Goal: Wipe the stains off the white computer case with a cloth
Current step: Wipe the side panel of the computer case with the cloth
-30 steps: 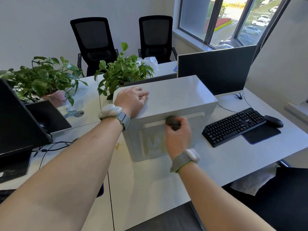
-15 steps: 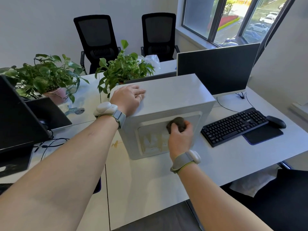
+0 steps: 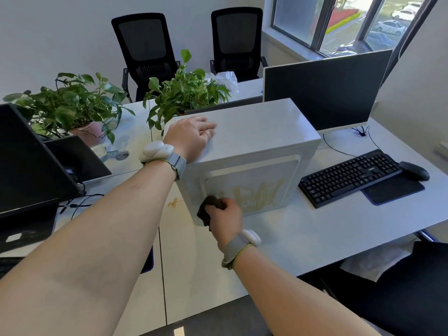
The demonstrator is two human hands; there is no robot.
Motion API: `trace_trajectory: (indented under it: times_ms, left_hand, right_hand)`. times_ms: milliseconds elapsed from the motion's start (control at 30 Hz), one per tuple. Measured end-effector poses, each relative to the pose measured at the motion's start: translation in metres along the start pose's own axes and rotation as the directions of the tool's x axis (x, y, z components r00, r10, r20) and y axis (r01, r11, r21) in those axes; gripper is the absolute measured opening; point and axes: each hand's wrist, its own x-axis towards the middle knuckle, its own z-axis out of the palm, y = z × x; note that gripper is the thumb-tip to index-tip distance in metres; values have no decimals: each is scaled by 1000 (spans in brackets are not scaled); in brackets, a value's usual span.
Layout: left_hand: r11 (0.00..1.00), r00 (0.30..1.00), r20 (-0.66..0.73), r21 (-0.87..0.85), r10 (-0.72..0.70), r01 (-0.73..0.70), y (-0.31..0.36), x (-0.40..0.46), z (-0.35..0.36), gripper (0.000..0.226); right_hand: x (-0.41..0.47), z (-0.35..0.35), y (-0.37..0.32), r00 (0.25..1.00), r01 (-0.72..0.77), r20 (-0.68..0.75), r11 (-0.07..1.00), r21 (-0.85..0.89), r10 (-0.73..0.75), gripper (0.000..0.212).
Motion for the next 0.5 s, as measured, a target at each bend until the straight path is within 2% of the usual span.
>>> trace_trajectory:
  times_ms: [67,100,167,200,267,333,400,433,500]
  left_hand:
    - [1000,1000,-10,-9,5,-5,1,0,0,32]
    - [1000,1000,-13,-12,7,-7,1,0,0,31]
    - [1000,1000,-18,-10,8,-8,2,-1,0,31]
    - [1000,1000,-18,-7,4,-5,2,-1,-1,32]
    - [1000,1000,-14,1,1,-1,3,-1,-1,32]
    - [1000,1000,-12,2,-4,4,4,-1,-1,32]
    - [1000,1000,-12,7,-2,2,5,-1,-2,32]
    - [1000,1000,-14,12,0,1,5,-1,-2,32]
    - [1000,1000,-17,14,2,-2,4,-1,-2,32]
  right_hand:
    - [1,-12,2,973,-209,-30,924,321,231,38]
    - [2,-21,-1,951,-242,-64,855,458,303,43]
    - [9,-38,-7,925,-130,-231,825,549,300,31]
    - [14,-43,-11,917,-49,-308,840,540,252,25]
    - [16,-42,-21,930,63,-346,873,484,125,25]
    - [11,-24,-28,945,106,-328,923,370,23,21]
    - [7,-3,-29,951,93,-310,958,272,-4,21]
    - [4,4,-26,960,79,-281,970,228,-11,21]
    - [-1,12,-17,991,64,-121,989,135,-48,28]
